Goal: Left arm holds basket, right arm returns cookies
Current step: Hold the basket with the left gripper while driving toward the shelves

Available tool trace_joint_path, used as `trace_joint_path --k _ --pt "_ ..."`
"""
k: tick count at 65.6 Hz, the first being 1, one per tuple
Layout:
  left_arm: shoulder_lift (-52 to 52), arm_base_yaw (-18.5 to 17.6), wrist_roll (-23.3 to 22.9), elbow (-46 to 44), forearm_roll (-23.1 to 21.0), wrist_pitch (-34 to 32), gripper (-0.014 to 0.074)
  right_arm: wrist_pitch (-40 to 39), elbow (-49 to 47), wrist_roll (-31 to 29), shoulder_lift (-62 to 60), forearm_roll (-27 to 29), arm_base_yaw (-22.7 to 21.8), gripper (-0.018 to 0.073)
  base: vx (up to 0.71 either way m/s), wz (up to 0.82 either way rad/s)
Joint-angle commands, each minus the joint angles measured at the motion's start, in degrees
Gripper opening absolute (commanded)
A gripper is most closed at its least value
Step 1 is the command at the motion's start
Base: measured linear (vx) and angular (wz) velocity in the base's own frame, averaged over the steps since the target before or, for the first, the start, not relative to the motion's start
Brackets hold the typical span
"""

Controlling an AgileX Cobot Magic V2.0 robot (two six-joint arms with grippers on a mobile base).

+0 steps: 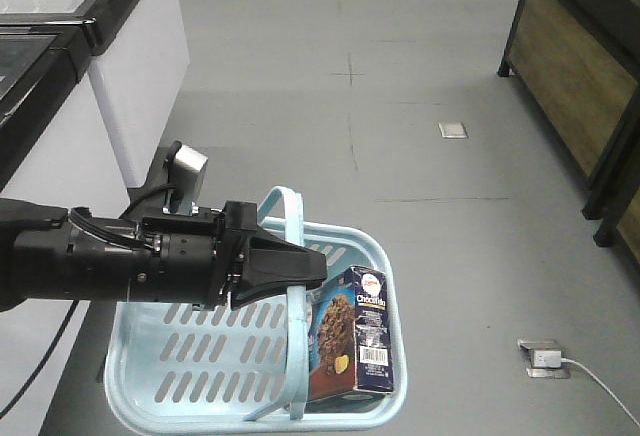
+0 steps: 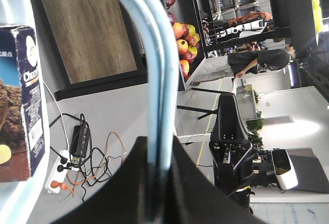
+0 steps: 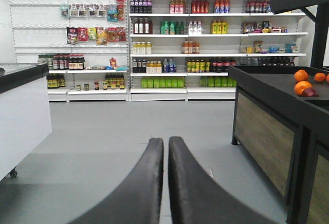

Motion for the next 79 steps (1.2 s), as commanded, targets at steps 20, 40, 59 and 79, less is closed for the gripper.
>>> trace_joint_path --k 20,40,59,79 --pt "-2.33 -0.43 0.37 -2.04 -7.10 3.21 -0.0003 -4.40 0.93 -0.45 -0.69 -0.59 -0.07 -0.0006 0.00 0.00" --pt "-2.33 -0.45 0.37 -2.04 -7.02 3.38 -0.0003 -4.40 0.93 -0.45 -0.69 -0.59 -0.07 -0.0006 0.01 -0.01" --pt "-2.39 -0.45 0.37 -2.04 -6.89 3.72 -0.0003 -4.34 0.93 -0.45 -0.69 -0.59 -0.07 -0.0006 0.12 -0.02" --pt "-2.39 -0.45 0.37 -2.04 -6.95 3.66 -0.0003 -4.39 0.93 -0.45 -0.69 -0.59 -0.07 -0.0006 0.26 -0.14"
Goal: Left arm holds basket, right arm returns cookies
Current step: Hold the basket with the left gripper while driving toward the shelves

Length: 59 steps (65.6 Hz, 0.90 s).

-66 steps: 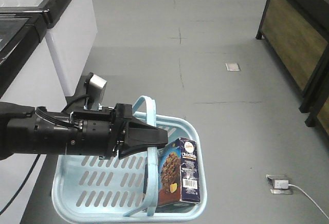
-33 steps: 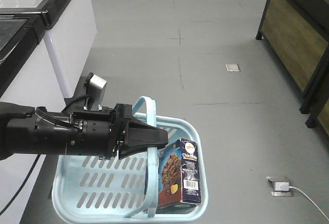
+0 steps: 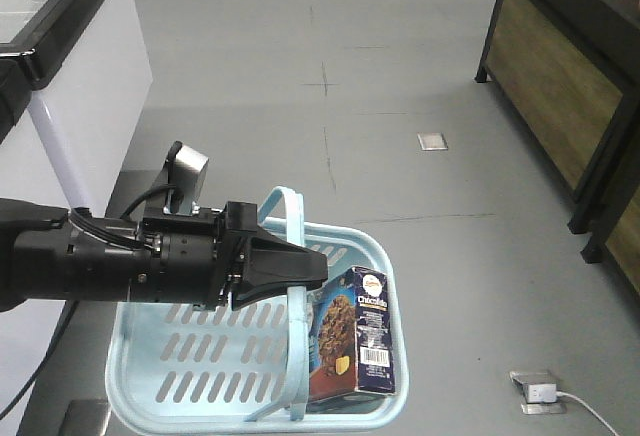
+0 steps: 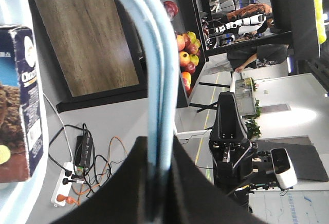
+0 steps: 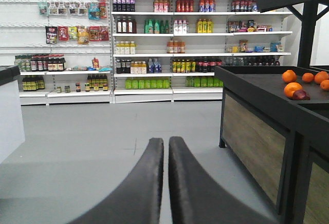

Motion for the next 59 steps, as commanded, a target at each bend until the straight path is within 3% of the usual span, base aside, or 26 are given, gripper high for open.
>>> trace_joint_path --k 1,59 --pt "-2.34 -0.40 0.37 -2.04 -7.00 3.56 -0.0003 -4.39 0.93 -0.45 -0.69 -0.59 -0.07 -0.0006 0.29 -0.09" --pt "-2.34 -0.40 0.37 -2.04 -6.99 3.56 -0.0003 -4.39 0.93 -0.45 -0.69 -0.59 -0.07 -0.0006 0.36 0.05"
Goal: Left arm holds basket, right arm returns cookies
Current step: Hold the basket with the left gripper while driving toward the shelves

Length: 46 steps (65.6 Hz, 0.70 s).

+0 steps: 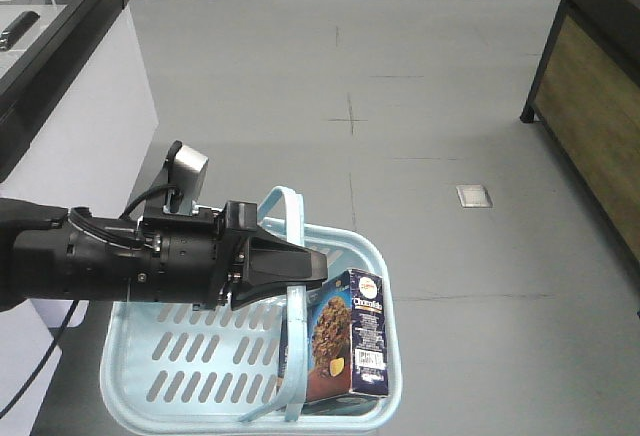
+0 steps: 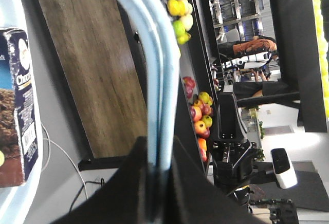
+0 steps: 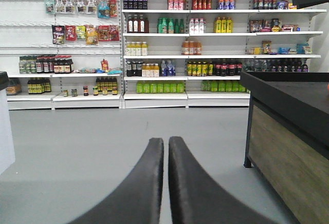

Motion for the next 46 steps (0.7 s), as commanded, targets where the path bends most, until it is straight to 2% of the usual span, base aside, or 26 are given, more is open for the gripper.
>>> trace_joint_path --k 1,46 --pt "-2.34 -0.33 0.37 -1.99 -6.93 3.54 -0.0003 -4.39 0.93 -0.45 -0.69 -0.59 -0.07 -0.0006 0.41 0.06" --pt "-2.34 -0.27 0.37 -1.99 -6.93 3.53 -0.0003 -4.39 0.93 -0.45 -0.69 -0.59 -0.07 -0.0006 0.43 0.04"
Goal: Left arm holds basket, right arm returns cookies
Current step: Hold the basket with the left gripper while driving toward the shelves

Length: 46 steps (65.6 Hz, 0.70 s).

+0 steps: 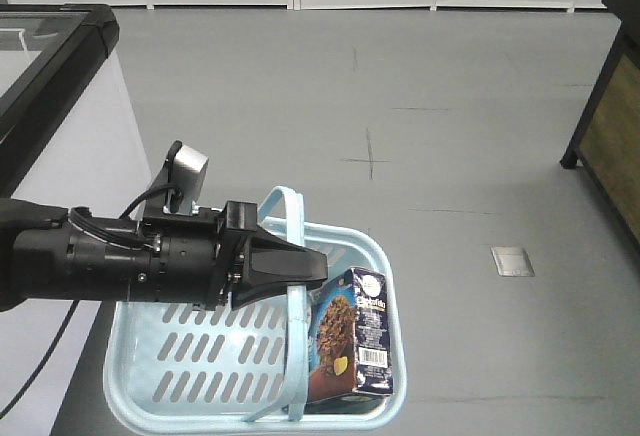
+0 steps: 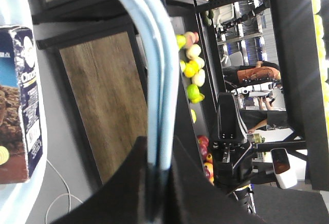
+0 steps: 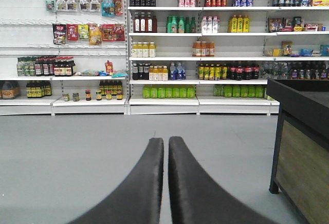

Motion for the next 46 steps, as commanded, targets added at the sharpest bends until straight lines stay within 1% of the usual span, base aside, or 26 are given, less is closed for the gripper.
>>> trace_joint_path --k 1,46 --pt "-2.34 -0.27 0.37 -1.99 -6.93 3.58 -0.0003 -4.39 0.93 -0.45 -0.69 -0.59 -0.07 -0.0006 0.46 0.02" --pt "-2.34 -0.23 0.37 -1.94 -6.67 3.57 -0.0003 -4.36 0.93 -0.45 -0.54 -0.59 -0.07 -0.0006 0.49 -0.01"
